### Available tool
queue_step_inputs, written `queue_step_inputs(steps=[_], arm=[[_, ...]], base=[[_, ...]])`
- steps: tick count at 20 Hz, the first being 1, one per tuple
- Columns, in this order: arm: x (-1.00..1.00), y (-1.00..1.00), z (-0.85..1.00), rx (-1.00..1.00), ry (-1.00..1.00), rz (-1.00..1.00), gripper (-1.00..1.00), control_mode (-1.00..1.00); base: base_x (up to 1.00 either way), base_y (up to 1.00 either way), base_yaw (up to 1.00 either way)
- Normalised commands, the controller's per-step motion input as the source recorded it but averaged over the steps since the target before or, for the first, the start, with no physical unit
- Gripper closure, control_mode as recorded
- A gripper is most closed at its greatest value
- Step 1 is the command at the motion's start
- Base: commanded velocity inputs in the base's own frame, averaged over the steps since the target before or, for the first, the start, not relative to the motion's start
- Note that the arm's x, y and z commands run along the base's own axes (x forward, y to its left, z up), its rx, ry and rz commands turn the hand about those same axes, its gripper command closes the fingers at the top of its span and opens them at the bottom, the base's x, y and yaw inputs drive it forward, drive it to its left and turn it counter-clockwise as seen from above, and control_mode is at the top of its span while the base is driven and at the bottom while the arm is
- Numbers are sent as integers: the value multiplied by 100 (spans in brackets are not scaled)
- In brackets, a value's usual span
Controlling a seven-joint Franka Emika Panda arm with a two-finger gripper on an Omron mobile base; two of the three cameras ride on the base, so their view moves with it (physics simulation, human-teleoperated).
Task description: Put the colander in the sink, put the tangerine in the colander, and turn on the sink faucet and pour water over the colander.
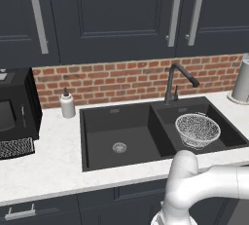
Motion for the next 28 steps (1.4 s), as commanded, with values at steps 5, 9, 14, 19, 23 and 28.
queue_step_inputs(steps=[5, 9, 14, 19, 23, 28], arm=[[34, 0, -31, -5, -8, 0, -100, -100], [9, -4, -12, -1, -6, 0, -100, -100], [0, -19, -11, 0, -6, 0, -100, -100], [-16, -26, 0, 0, -3, 0, -100, -100], [-6, 0, 0, 0, -1, 0, -100, -100], [-11, 17, 0, -2, -1, 0, -100, -100]], base=[[0, 0, 0], [0, 0, 0], [0, 0, 0], [0, 0, 0], [0, 0, 0], [0, 0, 0]])
